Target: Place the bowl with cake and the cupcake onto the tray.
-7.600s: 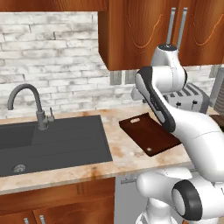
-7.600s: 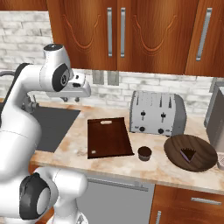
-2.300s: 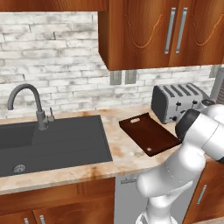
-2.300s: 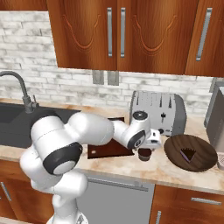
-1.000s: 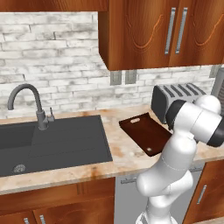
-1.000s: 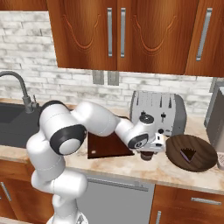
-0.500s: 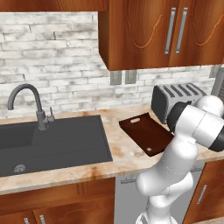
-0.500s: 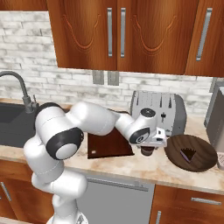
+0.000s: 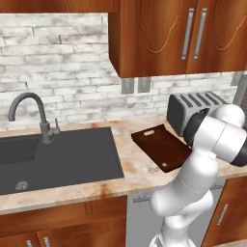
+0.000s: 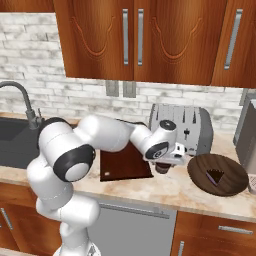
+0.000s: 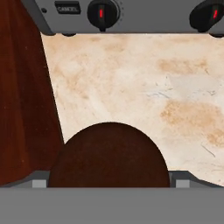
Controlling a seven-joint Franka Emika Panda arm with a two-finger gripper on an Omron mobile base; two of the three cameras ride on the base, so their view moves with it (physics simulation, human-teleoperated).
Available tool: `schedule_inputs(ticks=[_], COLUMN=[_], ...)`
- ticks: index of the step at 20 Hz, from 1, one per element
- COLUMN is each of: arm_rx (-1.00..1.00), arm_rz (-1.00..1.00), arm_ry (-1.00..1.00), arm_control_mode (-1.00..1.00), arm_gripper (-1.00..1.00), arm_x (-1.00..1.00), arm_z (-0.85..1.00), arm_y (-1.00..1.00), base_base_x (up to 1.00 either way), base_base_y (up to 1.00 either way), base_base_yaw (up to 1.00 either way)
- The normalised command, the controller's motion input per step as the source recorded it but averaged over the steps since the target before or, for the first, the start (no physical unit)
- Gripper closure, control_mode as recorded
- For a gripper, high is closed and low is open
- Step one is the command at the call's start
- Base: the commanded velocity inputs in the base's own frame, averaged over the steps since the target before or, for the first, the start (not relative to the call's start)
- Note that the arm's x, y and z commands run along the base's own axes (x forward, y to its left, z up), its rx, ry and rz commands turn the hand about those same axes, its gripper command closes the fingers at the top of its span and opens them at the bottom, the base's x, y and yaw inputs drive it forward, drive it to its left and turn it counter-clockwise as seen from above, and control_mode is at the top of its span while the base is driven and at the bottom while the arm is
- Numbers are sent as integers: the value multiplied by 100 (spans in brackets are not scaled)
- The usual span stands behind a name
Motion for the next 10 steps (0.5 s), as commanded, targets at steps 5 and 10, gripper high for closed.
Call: schedule_inputs(ticks=[5,10], arm_rx=[3,0], arm_rz=[0,0], arm_ry=[0,0], arm_control_mode=[-100,-100], arm_gripper=[100,100], arm_x=[20,10], arm_z=[0,1], arm_y=[30,42], base_base_x=[0,0], base_base_y=[0,0], base_base_yaw=[0,0])
